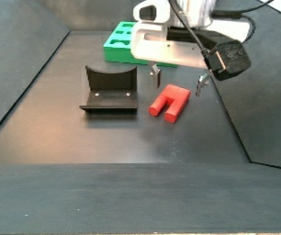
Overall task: Pick up the square-circle object. Move up. Place the square-circle object on the fixture. Regrasp the square-circle object. Move to above the board. Insert the square-circle object.
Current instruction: Pick up the square-circle object.
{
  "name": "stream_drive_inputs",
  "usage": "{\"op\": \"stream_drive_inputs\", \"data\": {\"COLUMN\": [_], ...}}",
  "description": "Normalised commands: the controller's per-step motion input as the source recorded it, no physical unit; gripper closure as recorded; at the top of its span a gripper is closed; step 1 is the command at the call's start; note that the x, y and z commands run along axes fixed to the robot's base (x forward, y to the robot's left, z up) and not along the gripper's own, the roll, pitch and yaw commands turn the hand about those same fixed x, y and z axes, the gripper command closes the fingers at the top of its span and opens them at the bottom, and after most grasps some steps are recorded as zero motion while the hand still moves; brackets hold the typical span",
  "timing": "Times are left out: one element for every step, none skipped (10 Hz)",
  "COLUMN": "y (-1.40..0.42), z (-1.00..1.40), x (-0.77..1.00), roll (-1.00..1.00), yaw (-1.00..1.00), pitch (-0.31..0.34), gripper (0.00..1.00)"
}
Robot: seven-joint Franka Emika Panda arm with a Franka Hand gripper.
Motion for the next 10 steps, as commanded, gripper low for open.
{"op": "stream_drive_inputs", "data": {"y": [-0.07,-0.05,-0.01,0.0,0.0,0.0,0.0,0.0,0.0,0.0], "z": [-0.45,-0.35,-0.33,-0.35,-0.25,-0.21,-0.17,-0.21,-0.16,-0.12], "x": [-0.02,0.0,0.0,0.0,0.0,0.0,-0.03,-0.11,0.0,0.0], "roll": [-0.16,-0.25,-0.3,-0.27,-0.27,-0.33,-0.38,-0.31,-0.22,-0.15], "yaw": [-0.07,-0.06,-0.09,-0.09,-0.11,-0.12,-0.15,-0.19,-0.03,0.0], "pitch": [-0.084,-0.047,-0.036,-0.04,-0.01,-0.011,-0.07,-0.104,-0.067,-0.09], "gripper": [0.0,0.0,0.0,0.0,0.0,0.0,0.0,0.0,0.0,0.0]}}
